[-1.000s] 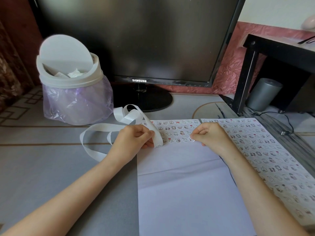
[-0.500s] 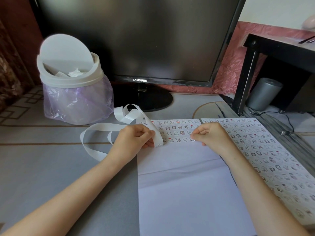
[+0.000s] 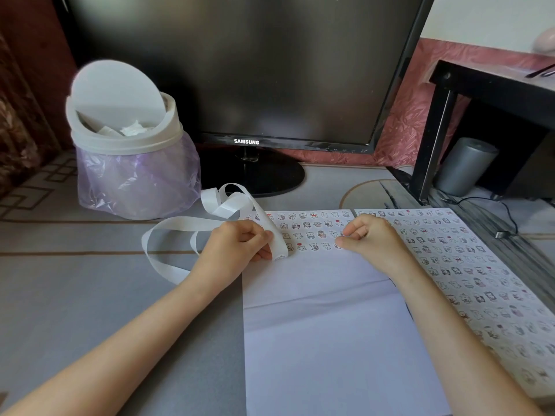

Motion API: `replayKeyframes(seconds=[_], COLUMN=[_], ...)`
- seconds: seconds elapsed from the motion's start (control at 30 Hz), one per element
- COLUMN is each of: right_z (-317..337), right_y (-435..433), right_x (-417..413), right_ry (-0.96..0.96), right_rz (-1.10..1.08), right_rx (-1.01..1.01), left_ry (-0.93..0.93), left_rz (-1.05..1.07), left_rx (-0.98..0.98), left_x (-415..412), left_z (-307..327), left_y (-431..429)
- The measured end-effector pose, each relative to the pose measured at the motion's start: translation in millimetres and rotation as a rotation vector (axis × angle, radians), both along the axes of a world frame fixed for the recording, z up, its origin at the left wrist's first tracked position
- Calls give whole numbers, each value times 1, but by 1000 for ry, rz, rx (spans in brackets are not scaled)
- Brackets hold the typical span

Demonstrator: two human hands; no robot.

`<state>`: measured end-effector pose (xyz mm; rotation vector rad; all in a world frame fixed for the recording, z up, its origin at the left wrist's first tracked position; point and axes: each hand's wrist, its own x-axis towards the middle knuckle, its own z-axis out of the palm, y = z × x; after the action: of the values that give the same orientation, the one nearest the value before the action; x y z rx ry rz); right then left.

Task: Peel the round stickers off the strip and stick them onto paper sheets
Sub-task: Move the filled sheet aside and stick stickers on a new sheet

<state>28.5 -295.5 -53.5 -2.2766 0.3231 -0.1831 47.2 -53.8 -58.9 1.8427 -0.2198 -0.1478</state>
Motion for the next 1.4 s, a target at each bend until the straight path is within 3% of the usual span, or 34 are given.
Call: replayKeyframes(seconds=[0.8,0.9,1.03,1.17,1.4], right_z=[-2,1,18,25,19], right_y=[-2,2,28,58,63], right_x=[2,2,-7,-17,-18], right_ry=[2,-82,-273,-289,-271], right_rz=[4,-2,240,479,467], right_rx=[-3,14,155,215,318], left_ry=[-12,-5,2,-30,-24], left_rz=[11,25,13,-5,-32], left_rx=[12,-55,-207,-223,-234], left_x=[-1,-1,-4,-7,-9], left_z=[0,3,12,17,18], left_y=[0,0,-1,-1,-2])
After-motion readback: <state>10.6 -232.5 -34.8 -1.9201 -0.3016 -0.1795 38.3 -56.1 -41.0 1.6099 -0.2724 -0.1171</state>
